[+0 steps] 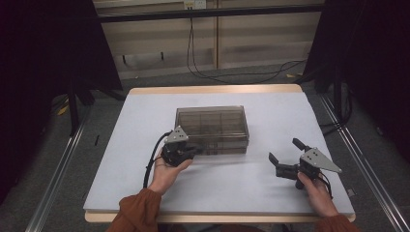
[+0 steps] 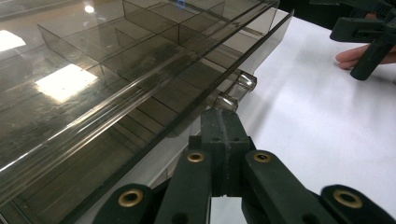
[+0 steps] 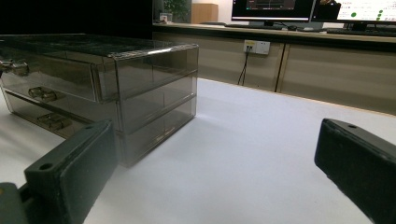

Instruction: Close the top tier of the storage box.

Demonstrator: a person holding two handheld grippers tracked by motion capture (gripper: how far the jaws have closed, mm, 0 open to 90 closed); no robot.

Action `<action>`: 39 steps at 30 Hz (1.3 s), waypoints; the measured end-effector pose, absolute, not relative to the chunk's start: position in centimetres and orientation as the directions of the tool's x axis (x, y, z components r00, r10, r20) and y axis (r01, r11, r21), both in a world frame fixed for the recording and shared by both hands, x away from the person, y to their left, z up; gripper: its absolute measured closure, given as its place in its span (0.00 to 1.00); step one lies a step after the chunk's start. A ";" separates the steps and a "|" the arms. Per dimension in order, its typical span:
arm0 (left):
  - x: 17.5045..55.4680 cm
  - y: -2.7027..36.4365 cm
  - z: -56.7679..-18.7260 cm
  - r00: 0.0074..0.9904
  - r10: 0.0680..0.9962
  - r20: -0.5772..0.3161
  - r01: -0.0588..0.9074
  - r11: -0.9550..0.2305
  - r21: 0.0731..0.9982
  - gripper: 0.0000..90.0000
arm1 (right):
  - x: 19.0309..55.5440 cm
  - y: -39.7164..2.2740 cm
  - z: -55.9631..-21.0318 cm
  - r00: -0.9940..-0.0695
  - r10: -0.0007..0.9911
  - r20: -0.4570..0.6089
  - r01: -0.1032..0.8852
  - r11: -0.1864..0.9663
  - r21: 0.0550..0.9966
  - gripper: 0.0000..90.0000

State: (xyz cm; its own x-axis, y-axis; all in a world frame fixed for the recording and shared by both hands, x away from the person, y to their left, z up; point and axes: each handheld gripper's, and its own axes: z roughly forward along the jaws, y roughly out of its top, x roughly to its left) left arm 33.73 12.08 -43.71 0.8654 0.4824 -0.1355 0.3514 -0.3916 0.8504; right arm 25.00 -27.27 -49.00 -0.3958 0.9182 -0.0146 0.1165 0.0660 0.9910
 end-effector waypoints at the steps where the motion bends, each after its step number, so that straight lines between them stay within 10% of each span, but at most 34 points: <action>1: 33.8 12.1 -43.7 0.865 0.484 -0.132 0.350 -0.393 0.850 1.00 | 25.0 -27.3 -49.0 -0.395 0.918 -0.015 0.116 0.066 0.991 0.00; 39: 34.3 11.6 -43.6 0.847 0.522 -0.097 0.340 -0.392 0.855 1.00 | 25.0 -27.3 -49.0 -0.393 0.919 -0.020 0.113 0.070 0.991 0.00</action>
State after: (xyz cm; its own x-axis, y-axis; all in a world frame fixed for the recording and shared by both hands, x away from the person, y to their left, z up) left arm 34.32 11.57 -43.59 0.8473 0.5222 -0.0971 0.3396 -0.3920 0.8550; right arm 25.00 -27.26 -49.01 -0.3933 0.9192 -0.0198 0.1134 0.0698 0.9911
